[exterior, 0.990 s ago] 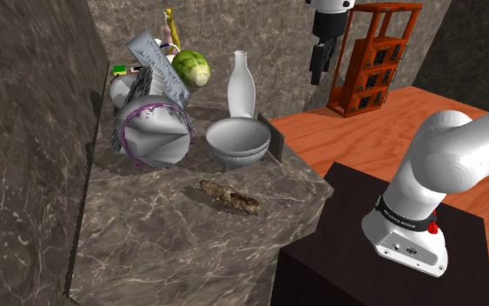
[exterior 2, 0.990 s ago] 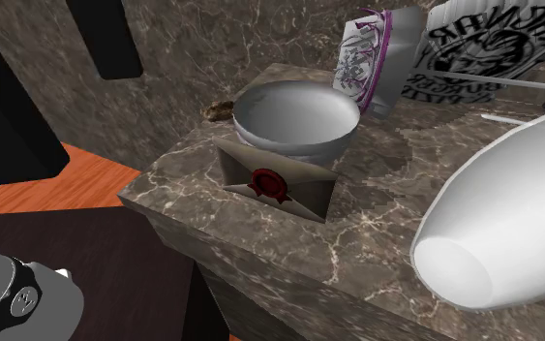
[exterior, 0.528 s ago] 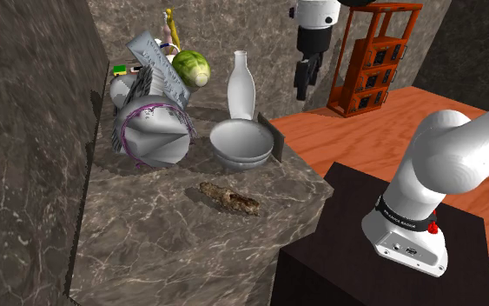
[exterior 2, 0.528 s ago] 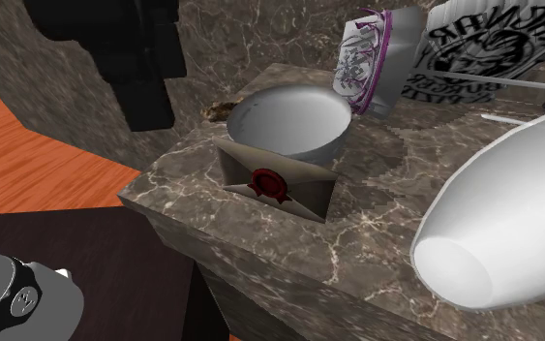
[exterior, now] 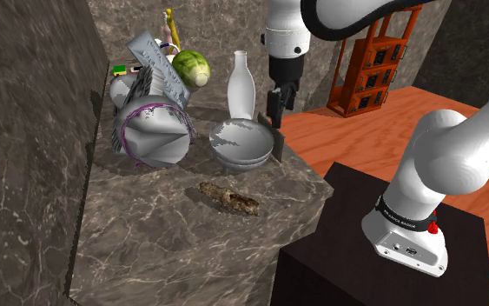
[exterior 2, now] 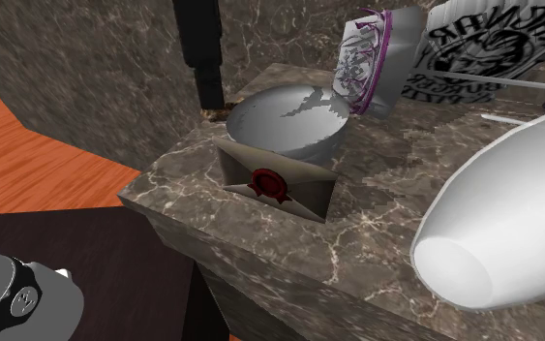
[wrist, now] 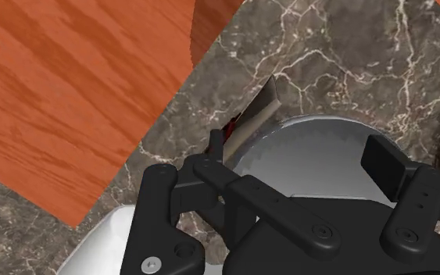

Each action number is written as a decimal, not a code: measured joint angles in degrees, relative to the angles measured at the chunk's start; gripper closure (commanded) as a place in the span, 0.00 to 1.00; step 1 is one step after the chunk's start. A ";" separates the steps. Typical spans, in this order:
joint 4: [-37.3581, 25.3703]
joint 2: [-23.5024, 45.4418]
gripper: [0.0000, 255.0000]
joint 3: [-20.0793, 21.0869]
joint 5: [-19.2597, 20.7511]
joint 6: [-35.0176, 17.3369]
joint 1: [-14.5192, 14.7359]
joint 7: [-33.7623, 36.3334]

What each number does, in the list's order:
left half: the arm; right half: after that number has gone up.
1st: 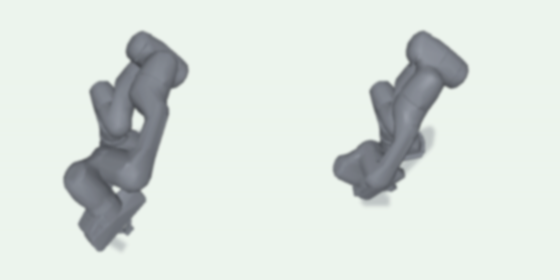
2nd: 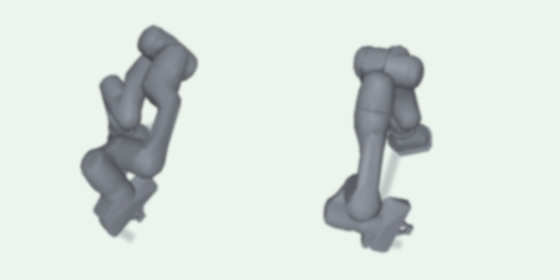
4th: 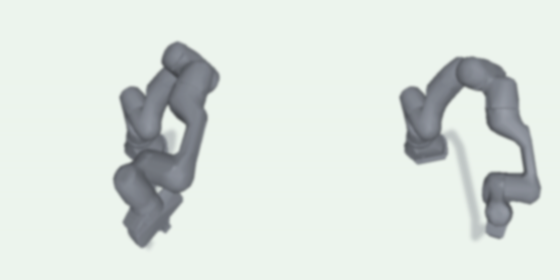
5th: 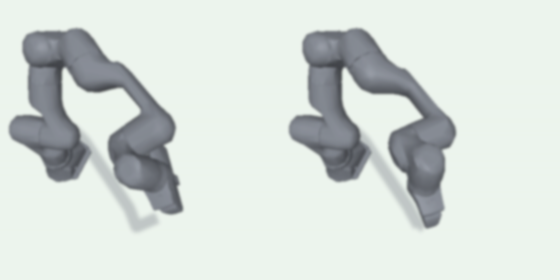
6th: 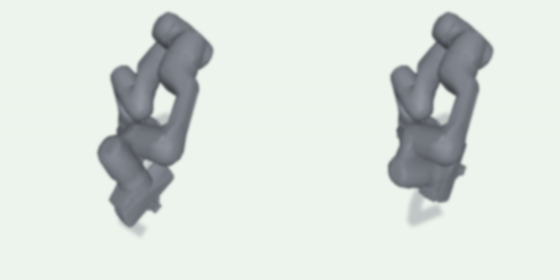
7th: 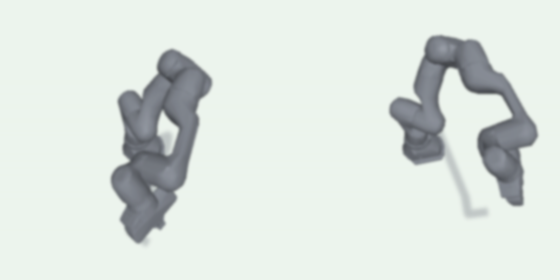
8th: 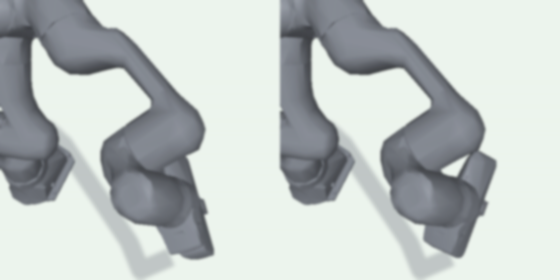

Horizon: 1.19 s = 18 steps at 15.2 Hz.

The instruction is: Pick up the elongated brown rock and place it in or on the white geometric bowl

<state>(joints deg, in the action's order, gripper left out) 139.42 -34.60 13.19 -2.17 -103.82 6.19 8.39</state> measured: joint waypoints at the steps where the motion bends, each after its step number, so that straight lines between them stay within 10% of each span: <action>1: 0.00 1.08 0.00 0.91 -0.43 -0.99 0.32 1.00; 18: -13.88 28.25 0.00 17.58 1.28 -12.11 4.35 22.83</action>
<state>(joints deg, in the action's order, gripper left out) 125.54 -6.35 30.77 -0.90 -115.93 10.54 31.22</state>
